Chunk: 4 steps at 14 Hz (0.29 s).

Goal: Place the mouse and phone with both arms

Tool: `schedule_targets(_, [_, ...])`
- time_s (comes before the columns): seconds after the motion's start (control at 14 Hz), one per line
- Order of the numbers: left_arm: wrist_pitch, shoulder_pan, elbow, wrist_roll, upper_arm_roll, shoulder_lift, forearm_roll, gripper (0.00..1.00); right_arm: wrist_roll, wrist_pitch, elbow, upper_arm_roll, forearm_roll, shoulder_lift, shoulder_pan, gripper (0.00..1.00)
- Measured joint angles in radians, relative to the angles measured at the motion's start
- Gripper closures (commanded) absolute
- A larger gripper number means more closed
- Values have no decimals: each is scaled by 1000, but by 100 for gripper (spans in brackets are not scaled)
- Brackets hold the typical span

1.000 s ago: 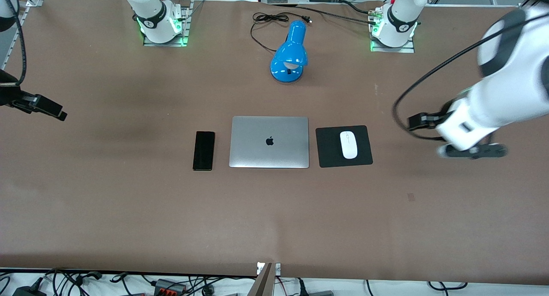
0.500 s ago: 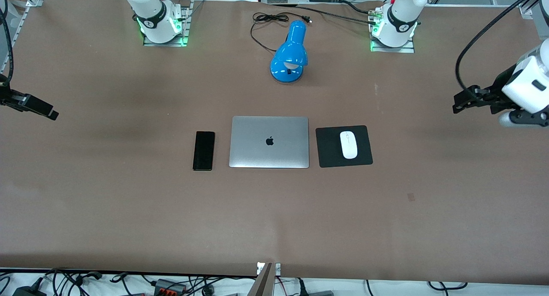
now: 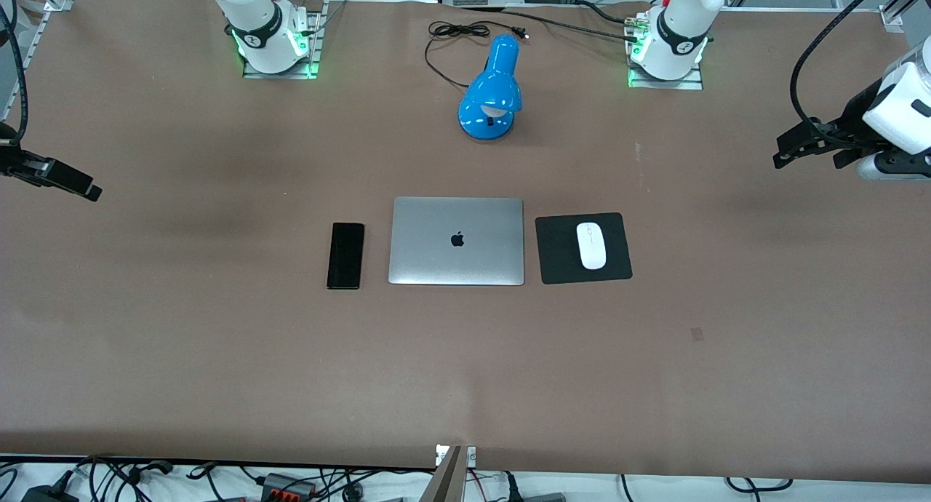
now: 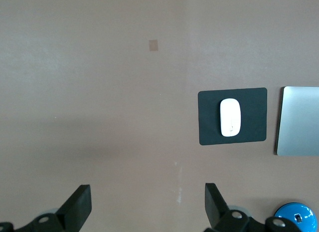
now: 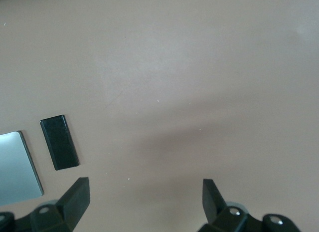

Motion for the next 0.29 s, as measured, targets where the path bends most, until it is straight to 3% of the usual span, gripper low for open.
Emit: schedule_targets(0.29, [-2, -1, -1, 0, -11, 0, 0, 0, 0, -4, 0, -2, 0, 0, 1, 0])
